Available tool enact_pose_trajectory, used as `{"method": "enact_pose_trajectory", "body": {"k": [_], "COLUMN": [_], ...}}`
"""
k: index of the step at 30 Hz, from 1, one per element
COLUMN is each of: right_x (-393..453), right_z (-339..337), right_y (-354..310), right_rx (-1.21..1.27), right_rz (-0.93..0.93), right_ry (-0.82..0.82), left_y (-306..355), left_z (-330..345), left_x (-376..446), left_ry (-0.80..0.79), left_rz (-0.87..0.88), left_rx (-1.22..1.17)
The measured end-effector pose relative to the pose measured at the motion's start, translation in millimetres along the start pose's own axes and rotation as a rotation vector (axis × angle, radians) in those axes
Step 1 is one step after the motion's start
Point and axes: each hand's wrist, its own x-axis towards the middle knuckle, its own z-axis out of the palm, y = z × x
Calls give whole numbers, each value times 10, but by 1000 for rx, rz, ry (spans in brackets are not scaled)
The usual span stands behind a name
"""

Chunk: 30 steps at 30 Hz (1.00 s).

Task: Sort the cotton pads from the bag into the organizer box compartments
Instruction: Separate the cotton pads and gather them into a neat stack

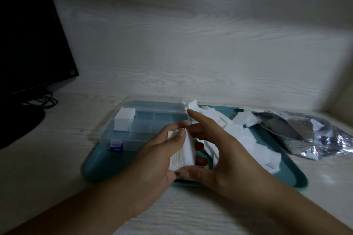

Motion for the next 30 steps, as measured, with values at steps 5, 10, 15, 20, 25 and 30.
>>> {"method": "enact_pose_trajectory", "body": {"k": [5, 10, 15, 20, 25, 30], "right_x": [14, 168, 191, 204, 201, 197], "right_z": [-151, -671, -829, -565, -533, -628], "right_y": [-46, 260, 450, 505, 504, 434], "right_rx": [-31, -333, -673, -737, -707, -518], "right_rz": [41, 178, 563, 529, 366, 189], "right_ry": [-26, 428, 151, 77, 233, 340], "left_y": [66, 112, 111, 103, 86, 85], "left_z": [23, -17, -23, -23, -25, -33], "left_x": [-46, -14, 23, 2, 2, 8], "left_ry": [-8, 75, 101, 90, 86, 113], "left_rz": [3, 12, 25, 64, 72, 75], "left_rx": [26, 8, 9, 42, 62, 58]}}
